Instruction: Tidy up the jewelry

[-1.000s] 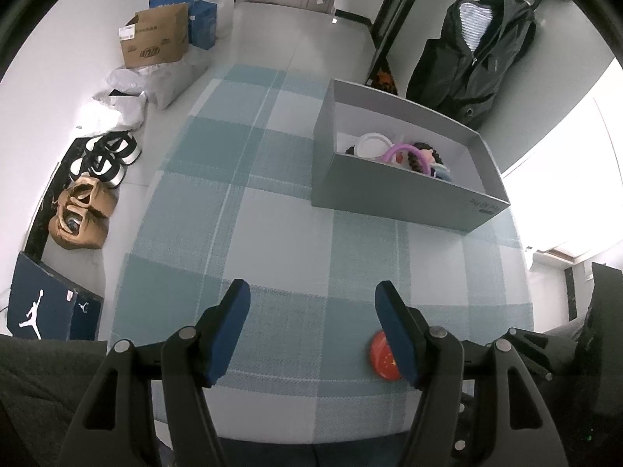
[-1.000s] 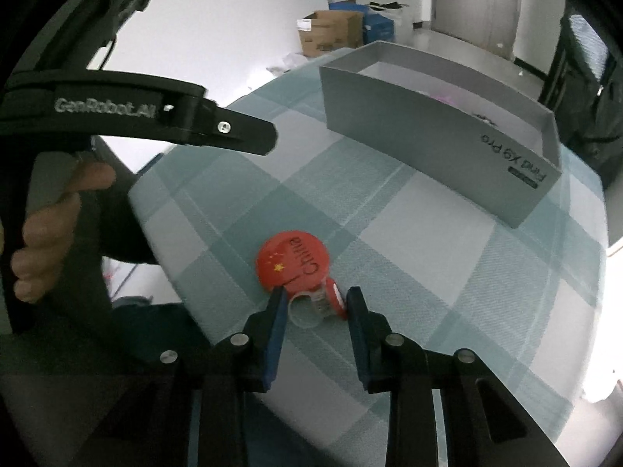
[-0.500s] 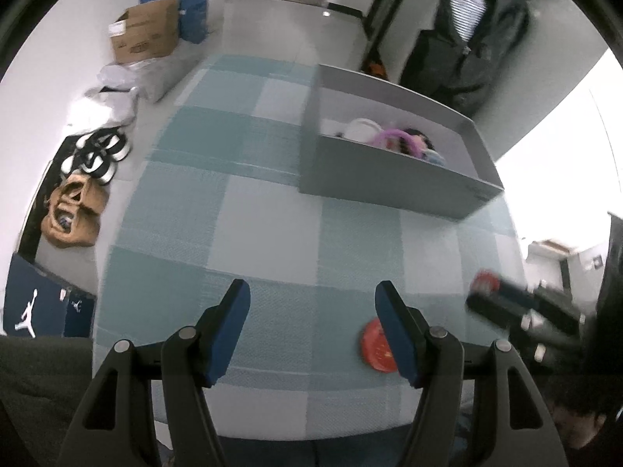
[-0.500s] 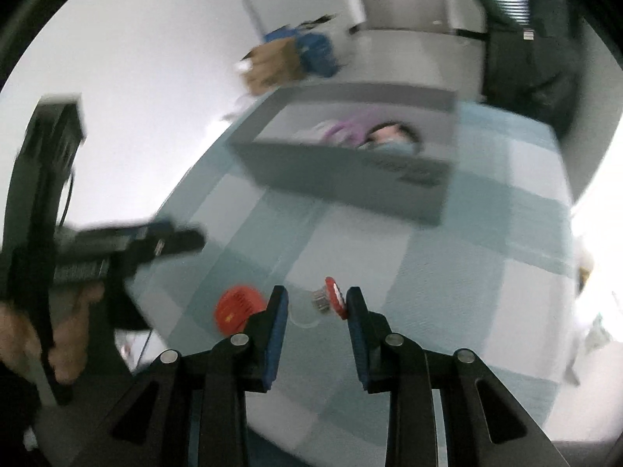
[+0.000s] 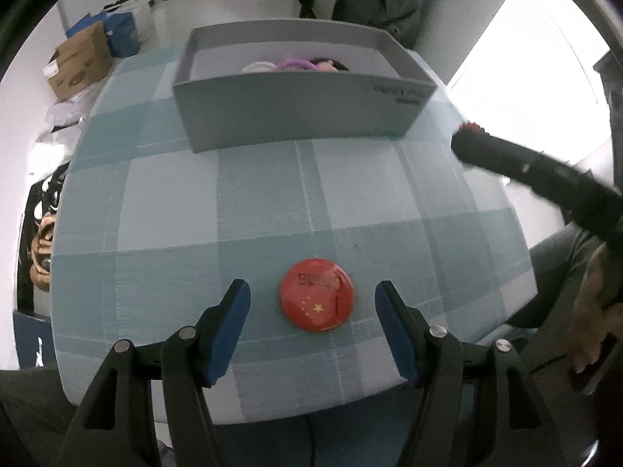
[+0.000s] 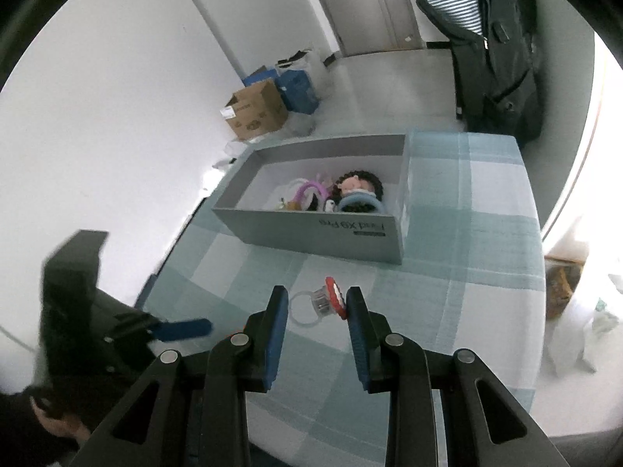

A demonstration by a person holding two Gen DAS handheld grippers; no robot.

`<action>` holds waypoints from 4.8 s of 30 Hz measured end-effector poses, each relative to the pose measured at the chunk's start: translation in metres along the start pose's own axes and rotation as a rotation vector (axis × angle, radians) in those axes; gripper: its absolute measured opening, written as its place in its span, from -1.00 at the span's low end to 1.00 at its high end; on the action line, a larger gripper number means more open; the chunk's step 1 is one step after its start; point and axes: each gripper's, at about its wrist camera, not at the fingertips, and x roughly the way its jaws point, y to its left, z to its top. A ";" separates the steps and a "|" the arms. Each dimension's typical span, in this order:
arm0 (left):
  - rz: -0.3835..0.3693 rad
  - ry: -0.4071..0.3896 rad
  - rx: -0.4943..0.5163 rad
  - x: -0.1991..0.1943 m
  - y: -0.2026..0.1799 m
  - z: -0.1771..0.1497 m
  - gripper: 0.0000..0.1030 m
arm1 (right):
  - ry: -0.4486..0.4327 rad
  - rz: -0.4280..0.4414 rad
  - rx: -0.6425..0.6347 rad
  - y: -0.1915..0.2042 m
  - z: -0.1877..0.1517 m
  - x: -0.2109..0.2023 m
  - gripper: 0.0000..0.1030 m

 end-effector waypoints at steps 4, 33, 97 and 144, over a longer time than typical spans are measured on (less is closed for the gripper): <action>0.058 0.023 0.059 0.008 -0.010 -0.003 0.20 | -0.010 0.000 0.006 0.001 0.001 0.000 -0.43; 0.082 -0.097 0.061 -0.011 0.011 0.016 -0.27 | -0.036 0.038 0.027 -0.003 0.005 -0.008 -0.43; -0.304 -0.075 -0.163 0.010 0.066 0.142 -0.27 | 0.027 0.093 0.190 -0.037 0.107 0.075 -0.42; 0.114 -0.502 -0.050 -0.058 0.023 0.066 0.32 | -0.294 0.029 0.027 -0.012 0.057 0.004 0.92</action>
